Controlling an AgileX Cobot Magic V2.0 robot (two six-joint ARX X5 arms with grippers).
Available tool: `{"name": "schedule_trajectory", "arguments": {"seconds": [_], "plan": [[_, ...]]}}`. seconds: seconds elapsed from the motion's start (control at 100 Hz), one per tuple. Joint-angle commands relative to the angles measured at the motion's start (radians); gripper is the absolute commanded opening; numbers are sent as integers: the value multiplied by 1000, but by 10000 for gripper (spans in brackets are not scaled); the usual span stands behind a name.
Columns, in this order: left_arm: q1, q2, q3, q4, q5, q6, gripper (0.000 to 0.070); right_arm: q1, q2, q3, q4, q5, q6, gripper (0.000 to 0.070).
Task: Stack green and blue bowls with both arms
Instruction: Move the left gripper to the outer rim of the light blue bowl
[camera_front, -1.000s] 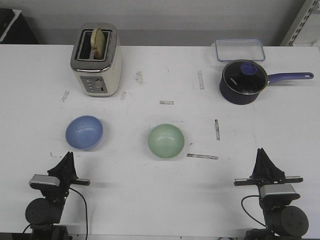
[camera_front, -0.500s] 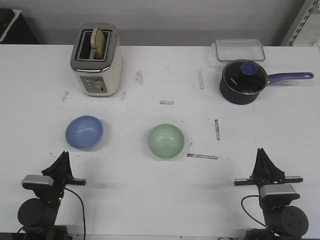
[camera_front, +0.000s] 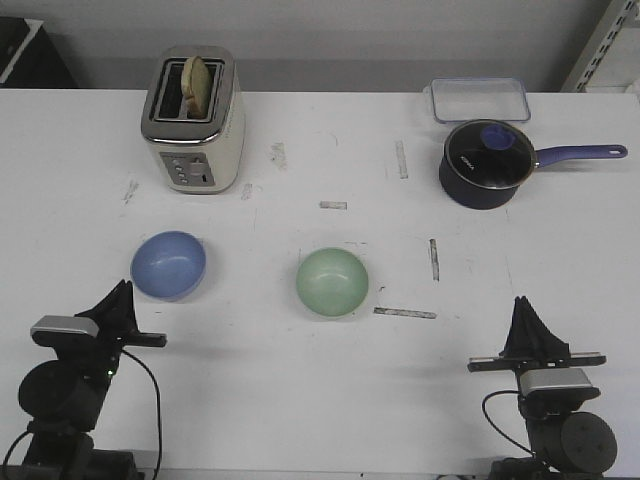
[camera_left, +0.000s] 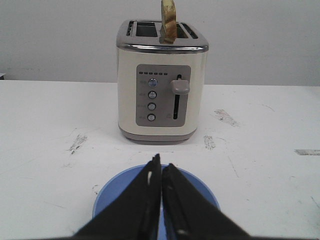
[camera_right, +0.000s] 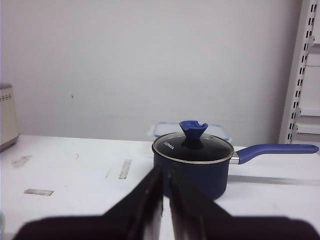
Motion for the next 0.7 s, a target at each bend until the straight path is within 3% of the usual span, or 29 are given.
{"name": "schedule_trajectory", "arguments": {"seconds": [0.0,0.47,0.69], "plan": [[2,53,46,-5,-2,5,1,-1,-1,2,6,3,-2,13],[2,396,220,-6,-3,2,1,-1,-1,2,6,3,-2,13],[3,608,360,-106,-2,-152,1,-1,-1,2,6,3,-2,13]]}}
